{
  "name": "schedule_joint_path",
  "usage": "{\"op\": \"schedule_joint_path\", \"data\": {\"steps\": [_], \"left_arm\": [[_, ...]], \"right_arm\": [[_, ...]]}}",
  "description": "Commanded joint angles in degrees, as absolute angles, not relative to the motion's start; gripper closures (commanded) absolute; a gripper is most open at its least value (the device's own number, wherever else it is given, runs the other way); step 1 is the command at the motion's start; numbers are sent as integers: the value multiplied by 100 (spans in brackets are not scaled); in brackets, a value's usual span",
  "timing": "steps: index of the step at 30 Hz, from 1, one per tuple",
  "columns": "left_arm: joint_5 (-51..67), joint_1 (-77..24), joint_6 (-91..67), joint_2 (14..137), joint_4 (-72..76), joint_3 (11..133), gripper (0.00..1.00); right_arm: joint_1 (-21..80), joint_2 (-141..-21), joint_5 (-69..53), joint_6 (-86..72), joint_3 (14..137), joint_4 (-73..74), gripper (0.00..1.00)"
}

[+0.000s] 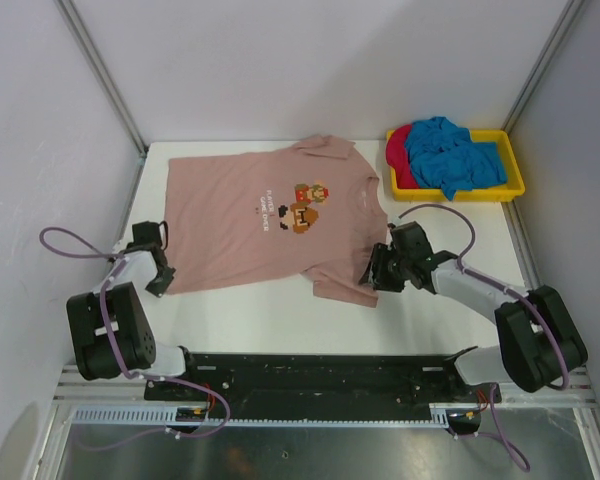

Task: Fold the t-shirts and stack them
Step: Flatten out the tshirt

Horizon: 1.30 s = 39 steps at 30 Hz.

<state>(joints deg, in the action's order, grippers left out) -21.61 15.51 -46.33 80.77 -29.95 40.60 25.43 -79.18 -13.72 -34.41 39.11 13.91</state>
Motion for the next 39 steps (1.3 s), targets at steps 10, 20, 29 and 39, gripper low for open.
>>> {"op": "schedule_joint_path", "data": {"steps": [10, 20, 29, 39], "left_arm": [[-2614, 1606, -3962, 7522, -3118, 4247, 100], [-2288, 1599, -3929, 7749, -3105, 4404, 100], [-2189, 1613, -3919, 7754, -3101, 4403, 100], [-2181, 1604, -3929, 7669, -3109, 4355, 100]], "right_arm": [[3577, -6993, 319, -3921, 3494, 2116, 49], [4140, -7022, 1216, -4420, 3315, 2269, 49], [4227, -7330, 1519, -4450, 3319, 1903, 50], [4436, -7553, 1399, -4506, 3331, 1801, 72]]}}
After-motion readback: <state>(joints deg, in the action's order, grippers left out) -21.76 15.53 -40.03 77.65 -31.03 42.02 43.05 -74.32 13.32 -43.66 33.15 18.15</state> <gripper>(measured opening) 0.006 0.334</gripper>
